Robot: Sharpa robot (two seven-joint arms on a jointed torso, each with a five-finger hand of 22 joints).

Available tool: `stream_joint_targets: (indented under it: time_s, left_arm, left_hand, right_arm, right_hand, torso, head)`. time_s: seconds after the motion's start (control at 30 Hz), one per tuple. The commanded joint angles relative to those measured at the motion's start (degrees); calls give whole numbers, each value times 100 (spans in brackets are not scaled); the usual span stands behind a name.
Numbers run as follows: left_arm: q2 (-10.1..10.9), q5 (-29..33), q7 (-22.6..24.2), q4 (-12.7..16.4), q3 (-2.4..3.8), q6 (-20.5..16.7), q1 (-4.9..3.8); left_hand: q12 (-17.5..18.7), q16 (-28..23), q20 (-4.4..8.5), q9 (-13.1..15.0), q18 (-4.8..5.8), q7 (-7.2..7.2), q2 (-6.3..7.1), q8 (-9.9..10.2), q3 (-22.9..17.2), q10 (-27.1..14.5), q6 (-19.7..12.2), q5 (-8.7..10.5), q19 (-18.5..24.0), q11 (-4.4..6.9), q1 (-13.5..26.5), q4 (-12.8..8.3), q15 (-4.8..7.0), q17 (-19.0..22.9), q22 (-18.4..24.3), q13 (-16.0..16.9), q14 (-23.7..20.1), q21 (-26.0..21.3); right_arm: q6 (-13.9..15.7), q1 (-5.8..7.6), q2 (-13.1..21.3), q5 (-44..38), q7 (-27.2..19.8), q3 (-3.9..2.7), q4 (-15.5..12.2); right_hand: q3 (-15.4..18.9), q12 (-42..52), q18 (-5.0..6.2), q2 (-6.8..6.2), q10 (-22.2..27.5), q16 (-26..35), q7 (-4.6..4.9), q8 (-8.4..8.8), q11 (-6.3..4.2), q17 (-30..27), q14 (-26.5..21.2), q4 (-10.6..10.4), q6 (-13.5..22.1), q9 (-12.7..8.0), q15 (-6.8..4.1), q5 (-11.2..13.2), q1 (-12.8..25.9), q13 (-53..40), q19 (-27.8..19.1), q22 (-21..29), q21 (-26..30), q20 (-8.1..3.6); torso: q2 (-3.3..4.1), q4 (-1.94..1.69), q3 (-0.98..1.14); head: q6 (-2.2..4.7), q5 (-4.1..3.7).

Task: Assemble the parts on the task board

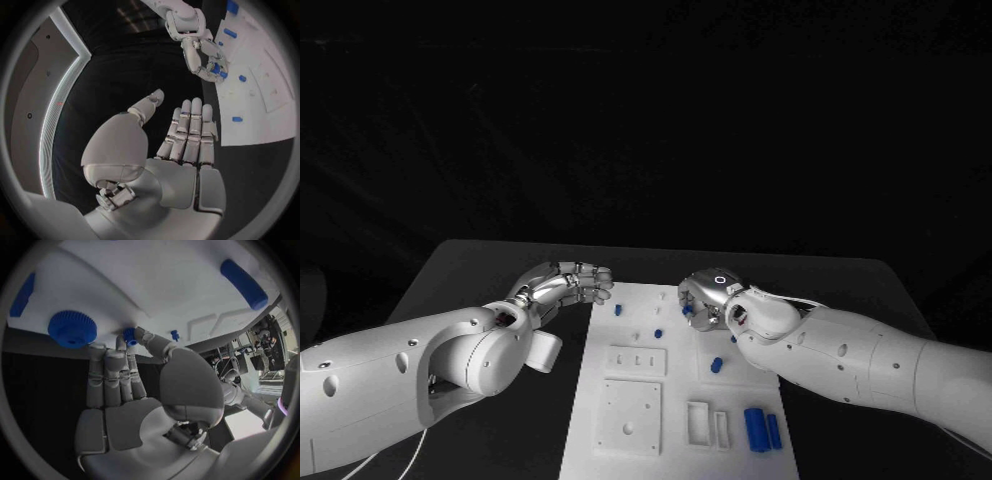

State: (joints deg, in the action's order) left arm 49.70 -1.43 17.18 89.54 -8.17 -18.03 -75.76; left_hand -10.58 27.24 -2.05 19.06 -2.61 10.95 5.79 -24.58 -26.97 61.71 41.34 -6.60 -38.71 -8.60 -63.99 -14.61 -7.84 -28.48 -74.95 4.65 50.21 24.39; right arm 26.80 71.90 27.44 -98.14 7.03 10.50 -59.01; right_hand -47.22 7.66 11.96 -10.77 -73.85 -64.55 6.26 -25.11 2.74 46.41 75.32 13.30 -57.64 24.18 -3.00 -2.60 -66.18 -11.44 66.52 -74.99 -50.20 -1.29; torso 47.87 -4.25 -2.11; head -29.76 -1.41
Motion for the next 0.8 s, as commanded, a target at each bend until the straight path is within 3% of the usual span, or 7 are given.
stream_joint_targets:
  time_s: [0.03, 0.23, 0.43, 0.8]
  left_arm:
    - [-8, -30, 31, 5, 6, 86, -7]
    - [-28, -33, 34, 5, 6, 91, -7]
    - [-56, -35, 36, -5, 6, 95, -7]
    - [-89, -46, 37, -8, 7, 103, -8]
  left_hand:
    - [22, -22, 8, -7, -39, 52, 15, 39, 3, -30, 13, 22, 29, 1, 59, -39, 8, 7, -15, -9, -28, -30]
    - [25, -23, 7, -7, -40, 53, 15, 42, -1, -34, 11, 23, 29, 1, 57, -47, 8, 7, -17, -11, -28, -30]
    - [26, -23, 7, -7, -41, 54, 13, 43, -3, -36, 10, 23, 29, 0, 58, -50, 7, 7, -18, -12, -28, -30]
    - [27, -24, 6, -7, -41, 55, 11, 46, -7, -37, 10, 24, 29, -1, 59, -56, 7, 7, -19, -14, -29, -29]
  right_arm:
    - [337, 9, -12, -125, 245, -53, -33]
    - [520, 13, -159, -212, 405, -124, 57]
    - [545, 12, -302, -206, 385, -132, 162]
    - [617, 11, -541, -309, 412, -135, 368]
  right_hand:
    - [-37, 21, 304, 21, -169, -2, -7, -28, -29, -8, -40, 4, -49, 12, -100, -21, -33, -68, -15, -122, -26, -8]
    - [-49, 19, 304, 11, -170, -5, -11, -30, -32, -10, -36, 8, -58, 25, -102, -21, -31, -87, -12, -121, -37, -11]
    - [-56, 14, 304, 2, -165, -5, -12, -29, -31, -12, -36, 6, -60, 32, -102, -21, -26, -99, -11, -120, -43, -12]
    - [-67, 5, 304, -6, -156, -2, -13, -24, -29, -17, -38, 7, -58, 39, -100, -21, -26, -113, -15, -119, -49, -13]
  torso:
    - [10, 3, -1]
    - [13, -2, -7]
    - [27, -25, -4]
    - [41, -19, -12]
  head:
    - [21, 3]
    - [46, -7]
    - [61, -8]
    - [65, 12]
